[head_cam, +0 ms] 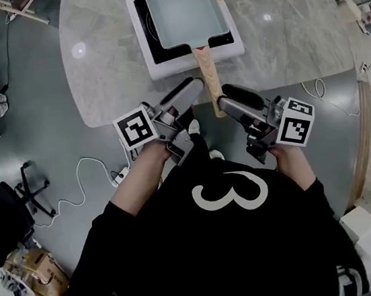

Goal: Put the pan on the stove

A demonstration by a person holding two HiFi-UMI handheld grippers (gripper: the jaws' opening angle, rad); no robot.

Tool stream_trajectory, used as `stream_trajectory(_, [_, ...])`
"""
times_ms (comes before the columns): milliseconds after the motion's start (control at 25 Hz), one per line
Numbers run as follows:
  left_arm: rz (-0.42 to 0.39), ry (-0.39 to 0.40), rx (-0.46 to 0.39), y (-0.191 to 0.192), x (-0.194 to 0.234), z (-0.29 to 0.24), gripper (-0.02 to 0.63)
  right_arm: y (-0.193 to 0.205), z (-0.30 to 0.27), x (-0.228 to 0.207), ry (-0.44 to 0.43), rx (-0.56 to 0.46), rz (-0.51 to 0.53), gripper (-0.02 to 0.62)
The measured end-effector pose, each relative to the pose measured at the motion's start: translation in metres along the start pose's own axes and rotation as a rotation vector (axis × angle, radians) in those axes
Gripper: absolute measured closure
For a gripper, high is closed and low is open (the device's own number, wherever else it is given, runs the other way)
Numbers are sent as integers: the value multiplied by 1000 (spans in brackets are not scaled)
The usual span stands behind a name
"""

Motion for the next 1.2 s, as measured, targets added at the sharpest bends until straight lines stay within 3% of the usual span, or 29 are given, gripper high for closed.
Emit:
stream_trajectory(160, [-243,-74,27,4,-18,13,330,-6,7,10,32,-10,160,410])
stream_trajectory(480, [-592,-137,34,28,-78,34,378,-19,31,63,11,-34,374,413])
stream_trajectory(600, [-704,-154,50,47,-101,37,441,-19,47,86,3,-49,431,485])
stream_trajectory(640, [-733,-159,54,55,-108,38,487,-17,53,93,1,-51,460,506])
stream_trajectory(760, [-776,-132,75,82,-133,42,529,-10,72,116,-13,-49,524,543])
stream_trajectory(1200, [-969,-41,71,159,-218,67,589,17,129,195,-155,-45,608,571])
Point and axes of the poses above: the fingertips, and each gripper's own axes: z backward along the fingers, x to its left, y out of its underside, the point moved 3 cm from there along z, backward along the fingers, and after that the axes turned 1 degree about z, right-handed, at the moved point
